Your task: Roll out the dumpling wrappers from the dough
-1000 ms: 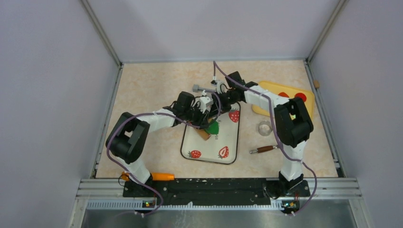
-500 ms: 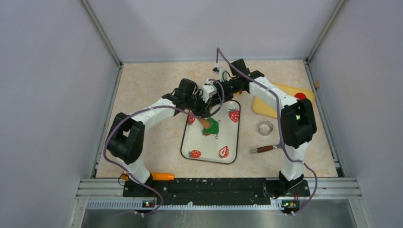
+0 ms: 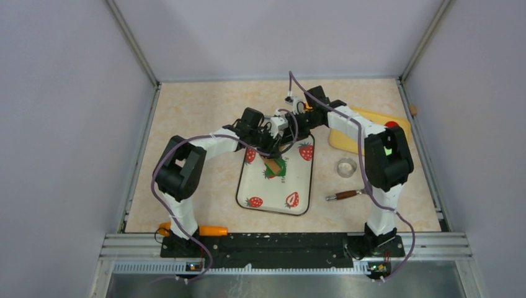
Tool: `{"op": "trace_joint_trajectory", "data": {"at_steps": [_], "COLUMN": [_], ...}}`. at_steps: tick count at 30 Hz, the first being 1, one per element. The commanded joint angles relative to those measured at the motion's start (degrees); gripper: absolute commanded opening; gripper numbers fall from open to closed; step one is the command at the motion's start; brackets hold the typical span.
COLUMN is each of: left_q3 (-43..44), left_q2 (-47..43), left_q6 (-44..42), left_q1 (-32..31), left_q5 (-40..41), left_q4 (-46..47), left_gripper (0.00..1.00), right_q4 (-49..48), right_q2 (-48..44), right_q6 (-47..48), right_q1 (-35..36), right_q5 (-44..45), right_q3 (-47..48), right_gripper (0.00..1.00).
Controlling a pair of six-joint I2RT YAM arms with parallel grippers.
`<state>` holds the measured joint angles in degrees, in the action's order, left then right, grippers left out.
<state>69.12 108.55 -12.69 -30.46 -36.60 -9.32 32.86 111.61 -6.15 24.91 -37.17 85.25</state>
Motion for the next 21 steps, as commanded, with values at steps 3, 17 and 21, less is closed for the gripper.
{"op": "trace_joint_trajectory", "data": {"at_steps": [3, 17, 21], "left_q3": [-7.78, -8.74, -3.88], "left_q2": [-1.32, -14.88, -14.81], "left_q6": [6.98, 6.67, 6.38], "left_q1": [1.19, 2.09, -0.16], "left_q5": [1.68, 2.61, 1.21], "left_q4": [0.24, -1.72, -0.24], "left_gripper": [0.0, 0.0, 0.0], "right_q4": [3.24, 8.15, 13.59], "right_q2": [3.83, 1.46, -0.73], "right_q6": [8.19, 9.71, 16.68], "right_q1": [6.41, 7.31, 5.11], "right_q5": [8.58, 4.65, 3.81], "right_q3": [-5.98, 3.87, 8.11], "right_gripper": [0.0, 0.0, 0.0]}}
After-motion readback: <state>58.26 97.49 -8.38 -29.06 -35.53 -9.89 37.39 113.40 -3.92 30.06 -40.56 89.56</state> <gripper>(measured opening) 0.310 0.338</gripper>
